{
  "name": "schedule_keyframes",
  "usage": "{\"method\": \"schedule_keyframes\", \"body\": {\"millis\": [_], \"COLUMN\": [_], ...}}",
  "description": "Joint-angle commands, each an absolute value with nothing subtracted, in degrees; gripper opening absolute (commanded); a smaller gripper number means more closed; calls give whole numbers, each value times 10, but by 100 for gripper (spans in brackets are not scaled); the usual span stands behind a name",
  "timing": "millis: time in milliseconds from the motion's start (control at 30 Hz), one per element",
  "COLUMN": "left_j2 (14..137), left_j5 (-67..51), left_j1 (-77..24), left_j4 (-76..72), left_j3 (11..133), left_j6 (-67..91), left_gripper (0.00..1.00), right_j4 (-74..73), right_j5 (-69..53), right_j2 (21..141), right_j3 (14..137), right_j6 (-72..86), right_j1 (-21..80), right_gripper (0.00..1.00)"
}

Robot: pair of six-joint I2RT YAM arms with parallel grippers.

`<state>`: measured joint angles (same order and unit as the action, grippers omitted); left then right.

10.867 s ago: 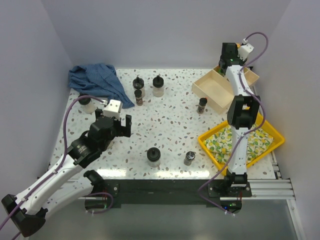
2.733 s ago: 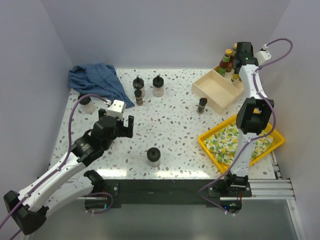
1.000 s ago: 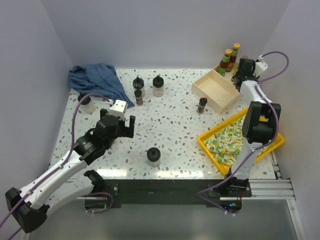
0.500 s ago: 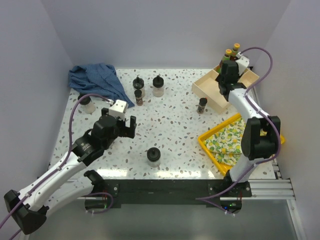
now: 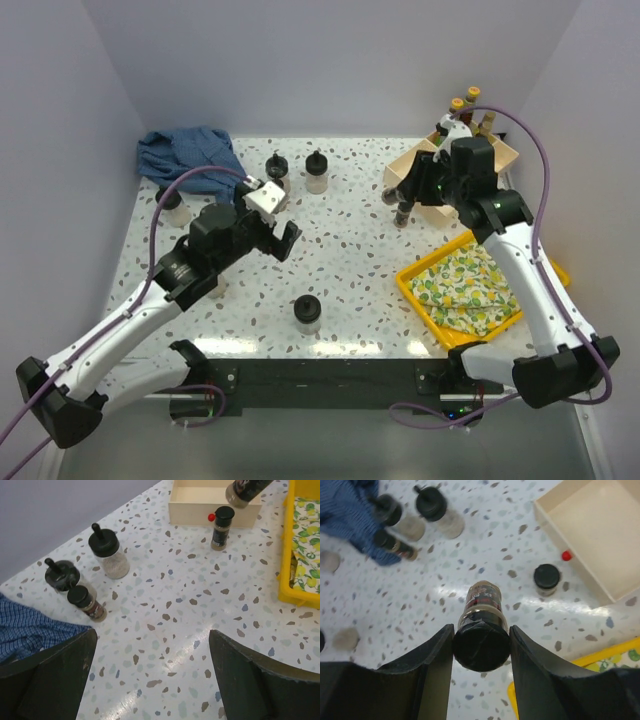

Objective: Organize the condiment bottles
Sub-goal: Place the bottle in the storage box.

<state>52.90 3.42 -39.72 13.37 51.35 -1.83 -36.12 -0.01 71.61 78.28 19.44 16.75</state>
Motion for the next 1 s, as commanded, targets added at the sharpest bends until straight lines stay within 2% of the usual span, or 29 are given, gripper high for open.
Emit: {"method": "schedule_keyframes", "body": {"millis": [0, 200, 367, 600, 733, 967], "left_j2": [586, 671, 722, 754, 756, 741], "left_j5": [-86, -231, -336, -380, -378, -365], "left_j1": [-396, -397, -406, -432, -438, -438], "left_j4": [87, 91, 76, 61, 58, 20], "left_j3": [597, 671, 708, 713, 713, 690], "left_j6": [-101, -98, -80, -84, -83, -55], "left_gripper": [99, 100, 100, 98, 96, 97], "right_j4": [-445, -425, -389, -352, -342, -280], "right_j5": [-241, -395, -422, -446, -440, -425], "right_j2": [666, 643, 635, 635, 635, 616], "right_j3": [793, 797, 788, 790, 788, 742], "right_j6": [162, 183, 216, 250, 256, 298], "right_j1": [180, 191, 201, 206, 207, 208], "right_gripper": [0, 0, 0, 0, 0, 0]}}
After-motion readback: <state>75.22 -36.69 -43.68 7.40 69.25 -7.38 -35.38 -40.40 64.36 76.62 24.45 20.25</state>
